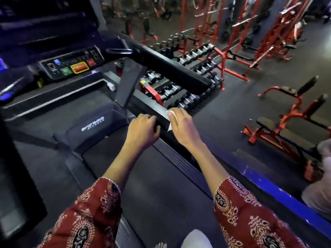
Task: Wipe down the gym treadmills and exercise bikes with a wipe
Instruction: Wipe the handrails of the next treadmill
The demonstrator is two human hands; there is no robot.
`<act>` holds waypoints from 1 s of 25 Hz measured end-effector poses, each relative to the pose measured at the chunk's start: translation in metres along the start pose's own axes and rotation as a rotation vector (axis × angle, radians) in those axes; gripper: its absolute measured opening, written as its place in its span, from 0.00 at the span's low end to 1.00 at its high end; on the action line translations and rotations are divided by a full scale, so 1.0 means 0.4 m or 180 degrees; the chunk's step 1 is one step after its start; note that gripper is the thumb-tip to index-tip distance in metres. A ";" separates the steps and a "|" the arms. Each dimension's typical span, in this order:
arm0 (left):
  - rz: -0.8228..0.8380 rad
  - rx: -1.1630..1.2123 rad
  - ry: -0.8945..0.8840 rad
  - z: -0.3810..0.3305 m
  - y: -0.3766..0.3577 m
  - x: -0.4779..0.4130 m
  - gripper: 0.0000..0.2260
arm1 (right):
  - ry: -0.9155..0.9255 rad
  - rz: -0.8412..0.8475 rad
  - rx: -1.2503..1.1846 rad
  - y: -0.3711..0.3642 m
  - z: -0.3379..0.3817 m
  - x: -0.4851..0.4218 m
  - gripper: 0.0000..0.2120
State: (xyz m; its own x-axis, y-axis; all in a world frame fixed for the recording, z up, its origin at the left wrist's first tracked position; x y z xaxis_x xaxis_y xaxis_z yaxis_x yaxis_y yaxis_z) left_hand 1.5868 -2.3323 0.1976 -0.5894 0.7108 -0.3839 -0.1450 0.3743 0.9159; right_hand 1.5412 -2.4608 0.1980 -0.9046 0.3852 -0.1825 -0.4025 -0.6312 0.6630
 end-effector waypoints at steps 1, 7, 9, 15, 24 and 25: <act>-0.0037 -0.0037 0.0060 0.008 0.011 -0.015 0.11 | 0.0145 0.0014 -0.0039 0.005 0.014 -0.031 0.14; -0.0232 -0.0421 0.0967 0.075 0.022 -0.073 0.15 | 0.0958 0.0628 -0.0194 -0.056 0.044 -0.211 0.16; -0.0365 -0.0554 0.1232 0.075 0.030 -0.076 0.11 | 0.1148 0.0853 -0.0255 -0.077 0.049 -0.260 0.15; -0.0330 -0.0797 0.2109 0.140 0.033 -0.029 0.10 | 0.1650 0.1419 -0.0617 -0.197 0.112 -0.336 0.13; -0.0301 -0.1236 0.2992 0.482 0.075 0.057 0.07 | 0.2236 0.2194 -0.0865 -0.551 0.357 -0.454 0.13; -0.0308 -0.1287 0.3051 0.526 0.090 0.064 0.07 | 0.2287 0.2294 -0.0879 -0.591 0.396 -0.467 0.12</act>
State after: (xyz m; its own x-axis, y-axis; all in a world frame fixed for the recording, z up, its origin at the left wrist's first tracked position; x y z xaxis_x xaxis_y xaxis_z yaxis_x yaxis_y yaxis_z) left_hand 1.7337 -2.1753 0.1959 -0.9190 -0.1481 -0.3653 -0.3761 0.0517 0.9251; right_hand 1.8275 -2.2767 0.1903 -0.7767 -0.5745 -0.2581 0.3272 -0.7182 0.6141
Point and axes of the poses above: each hand's wrist, its own x-axis away from the middle knuckle, its own y-axis out of the back of the hand, z = x × y, the point moved 5 cm from there along -x, towards the middle knuckle, and after that the axes turned 14 degrees about -y, right-handed, at the moved point
